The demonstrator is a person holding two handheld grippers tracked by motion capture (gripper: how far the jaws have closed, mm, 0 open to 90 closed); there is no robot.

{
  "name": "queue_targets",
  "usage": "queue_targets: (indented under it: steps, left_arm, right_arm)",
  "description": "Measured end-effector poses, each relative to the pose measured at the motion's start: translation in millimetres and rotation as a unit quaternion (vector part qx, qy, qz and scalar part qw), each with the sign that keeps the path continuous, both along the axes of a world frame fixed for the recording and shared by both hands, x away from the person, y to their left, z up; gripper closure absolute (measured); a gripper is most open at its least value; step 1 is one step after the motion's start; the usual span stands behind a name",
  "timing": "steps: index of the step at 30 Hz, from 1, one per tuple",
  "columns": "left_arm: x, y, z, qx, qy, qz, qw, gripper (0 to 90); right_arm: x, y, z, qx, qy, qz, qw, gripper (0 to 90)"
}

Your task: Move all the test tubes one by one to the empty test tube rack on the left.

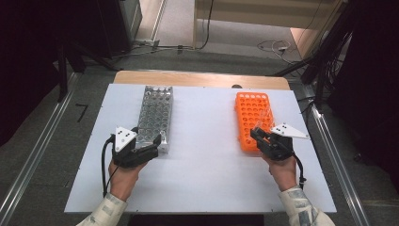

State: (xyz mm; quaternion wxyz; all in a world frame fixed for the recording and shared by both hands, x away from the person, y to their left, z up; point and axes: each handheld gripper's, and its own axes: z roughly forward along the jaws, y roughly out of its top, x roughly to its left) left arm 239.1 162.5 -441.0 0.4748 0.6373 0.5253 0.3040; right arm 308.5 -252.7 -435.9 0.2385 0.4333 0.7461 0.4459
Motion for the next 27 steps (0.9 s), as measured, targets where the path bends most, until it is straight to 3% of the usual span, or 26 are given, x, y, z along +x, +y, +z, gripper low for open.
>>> queue_targets:
  steps: [7,14,27]
  left_arm:
    - [-2.3,-3.9,1.9,-0.002,-0.002,-0.007,1.0,16.4]
    - [-8.4,-17.4,6.0,-0.002,-0.003,-0.033,0.9994,17.0]
    - [-14.8,-51.2,5.6,0.01,-0.001,-0.083,0.9965,23.0]
  right_arm:
    - [-5.0,12.8,-0.2,0.003,0.006,0.026,0.9996,73.0]
    - [-11.2,34.3,-5.8,-0.006,0.017,0.061,0.998,73.0]
    - [-26.8,85.9,-16.8,-0.024,0.034,0.135,0.9899,73.0]
